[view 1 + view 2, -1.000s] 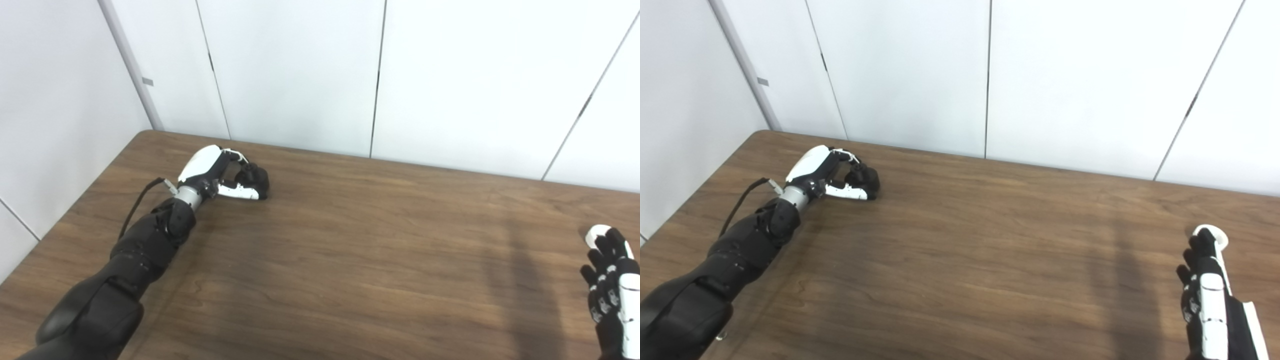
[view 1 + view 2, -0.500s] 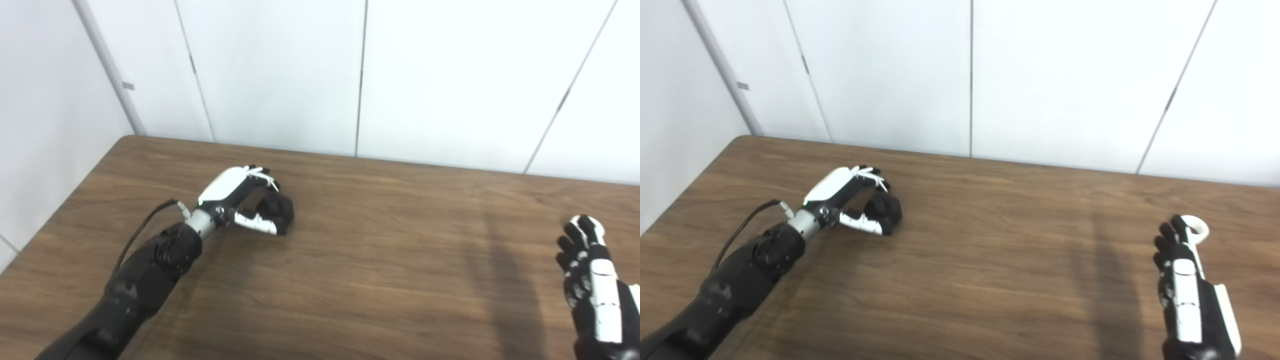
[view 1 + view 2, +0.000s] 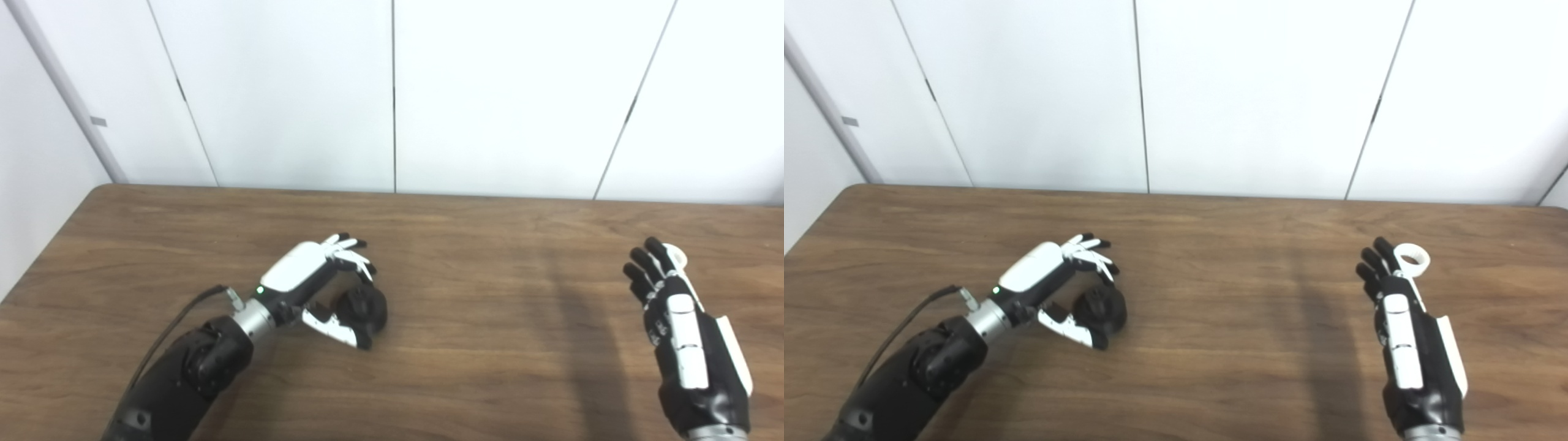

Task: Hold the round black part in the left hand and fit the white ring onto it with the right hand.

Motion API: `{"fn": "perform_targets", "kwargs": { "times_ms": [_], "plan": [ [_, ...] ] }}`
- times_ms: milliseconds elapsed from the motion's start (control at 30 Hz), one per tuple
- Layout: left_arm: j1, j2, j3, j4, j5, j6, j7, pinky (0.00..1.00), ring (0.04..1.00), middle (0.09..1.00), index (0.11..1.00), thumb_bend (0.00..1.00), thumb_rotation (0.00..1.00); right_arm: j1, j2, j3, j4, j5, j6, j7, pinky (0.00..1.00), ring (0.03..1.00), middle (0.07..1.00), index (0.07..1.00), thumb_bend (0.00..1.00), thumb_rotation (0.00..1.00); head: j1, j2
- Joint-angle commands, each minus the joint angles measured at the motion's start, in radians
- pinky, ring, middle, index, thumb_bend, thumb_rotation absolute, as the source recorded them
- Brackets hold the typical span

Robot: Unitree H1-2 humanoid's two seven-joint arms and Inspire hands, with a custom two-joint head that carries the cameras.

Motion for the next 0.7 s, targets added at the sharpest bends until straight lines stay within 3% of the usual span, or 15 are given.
{"fn": "perform_targets", "kwargs": {
  "times_ms": [0, 400, 667],
  "plan": [
    [-0.022, 0.003, -0.008, -0.050, -0.011, -0.021, 0.013, 1.00, 0.933, 0.741, 0.482, 0.52, 0.05, -0.018, 0.003, -0.003, -0.025, -0.004, -0.057, -0.002, 0.95, 0.904, 0.915, 0.921, 0.35, 0.92, -0.017, 0.001],
    [-0.005, -0.039, -0.117, -0.143, -0.030, -0.021, -0.019, 1.00, 0.935, 0.736, 0.481, 0.52, 0.05, -0.007, 0.029, 0.028, -0.032, -0.037, -0.076, -0.008, 0.93, 0.901, 0.911, 0.900, 0.39, 0.89, -0.119, 0.024],
    [-0.062, -0.035, -0.223, -0.094, 0.001, -0.021, 0.053, 1.00, 0.931, 0.739, 0.481, 0.52, 0.05, -0.003, 0.051, 0.044, -0.037, -0.055, -0.081, -0.017, 0.92, 0.880, 0.893, 0.891, 0.35, 0.87, -0.185, 0.033]
  ]
}}
